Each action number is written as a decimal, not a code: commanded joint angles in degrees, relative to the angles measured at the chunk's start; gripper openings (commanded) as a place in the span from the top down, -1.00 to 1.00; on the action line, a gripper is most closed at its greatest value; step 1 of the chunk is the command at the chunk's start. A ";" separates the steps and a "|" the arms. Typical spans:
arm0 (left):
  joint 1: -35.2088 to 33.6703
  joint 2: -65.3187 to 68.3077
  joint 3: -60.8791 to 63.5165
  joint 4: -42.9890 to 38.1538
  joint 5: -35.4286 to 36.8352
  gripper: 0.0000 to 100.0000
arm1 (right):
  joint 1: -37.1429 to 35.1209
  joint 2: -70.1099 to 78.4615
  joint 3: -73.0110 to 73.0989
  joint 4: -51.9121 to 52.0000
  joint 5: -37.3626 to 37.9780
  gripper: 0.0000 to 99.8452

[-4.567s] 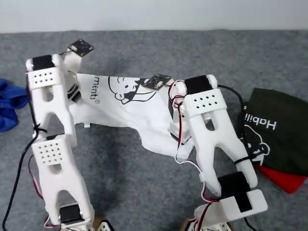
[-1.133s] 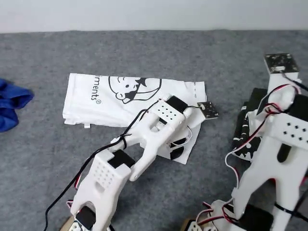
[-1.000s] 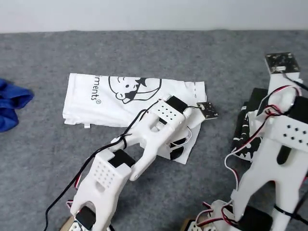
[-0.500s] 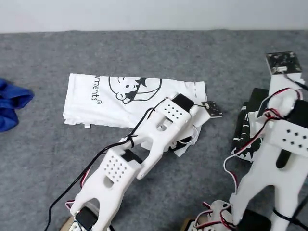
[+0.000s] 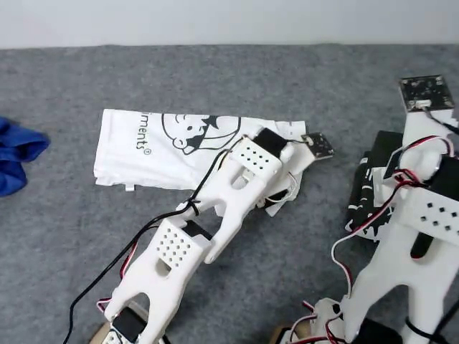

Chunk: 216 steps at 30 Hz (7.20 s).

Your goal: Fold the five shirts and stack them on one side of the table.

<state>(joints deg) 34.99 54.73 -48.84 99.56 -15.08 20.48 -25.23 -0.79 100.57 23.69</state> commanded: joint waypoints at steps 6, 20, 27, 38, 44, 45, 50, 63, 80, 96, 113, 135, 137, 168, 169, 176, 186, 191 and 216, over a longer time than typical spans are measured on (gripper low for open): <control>-2.90 -4.92 -4.00 -2.46 0.00 0.99 | 0.75 -1.71 -0.44 2.33 -0.35 0.98; -5.01 -4.31 -14.81 -5.71 -0.09 0.99 | 0.75 -1.54 0.62 2.24 -0.44 0.98; -5.01 -3.78 -14.90 -8.88 0.00 0.97 | 0.75 -2.15 5.54 2.24 -0.44 0.98; -11.60 2.11 -15.25 -10.55 -0.09 0.79 | 0.75 -2.15 5.45 2.24 -0.44 0.98; -13.45 2.46 -15.25 -10.99 -4.13 0.79 | 0.66 -2.15 5.54 2.24 -0.53 0.98; -13.45 2.46 -15.25 -10.99 -4.22 0.79 | 0.66 -2.15 5.54 2.24 -0.53 0.98; -13.63 1.93 -15.25 -10.99 -5.36 0.79 | 0.66 -2.15 5.54 2.24 -0.53 0.98; -22.07 1.93 -17.10 -13.89 -7.82 0.79 | 0.66 -2.15 5.71 2.33 -0.62 0.98; -17.67 3.52 -32.84 1.05 -7.56 0.80 | 0.31 -2.15 5.71 2.24 -2.99 0.98; -24.00 10.20 -23.96 0.97 -7.56 0.80 | 0.31 -2.07 5.54 2.15 -2.81 0.98; -41.67 -3.96 -26.59 1.05 11.43 0.69 | 0.57 -2.15 5.54 2.24 -2.73 0.98; -54.77 11.16 -24.84 -1.41 9.67 0.48 | 0.57 -2.15 5.71 2.24 -2.81 0.98; -54.77 12.75 -24.84 -1.41 9.67 0.48 | 0.48 -2.15 5.71 2.24 -2.90 0.98; -50.11 4.22 -24.04 1.05 5.71 0.99 | 0.66 -7.69 5.89 2.33 -2.64 0.98; -48.97 2.46 -23.34 1.05 6.15 0.99 | 0.66 -7.69 5.98 2.33 -2.64 0.98; -38.24 -8.70 -16.57 1.05 6.33 0.99 | 0.57 -7.96 10.11 2.24 -2.55 0.98; -21.10 -11.78 -12.62 -0.53 6.59 0.99 | 0.66 -7.96 10.37 2.24 -2.55 0.98; -14.77 -11.78 -12.62 -5.89 11.69 0.99 | 0.66 -7.96 10.37 2.24 -2.55 0.98; -6.68 -2.64 -13.23 -13.71 17.49 0.63 | 0.40 -7.60 10.55 2.24 -2.64 0.98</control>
<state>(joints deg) 28.13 53.14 -61.14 85.05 0.48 20.48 -31.47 9.93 100.66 21.32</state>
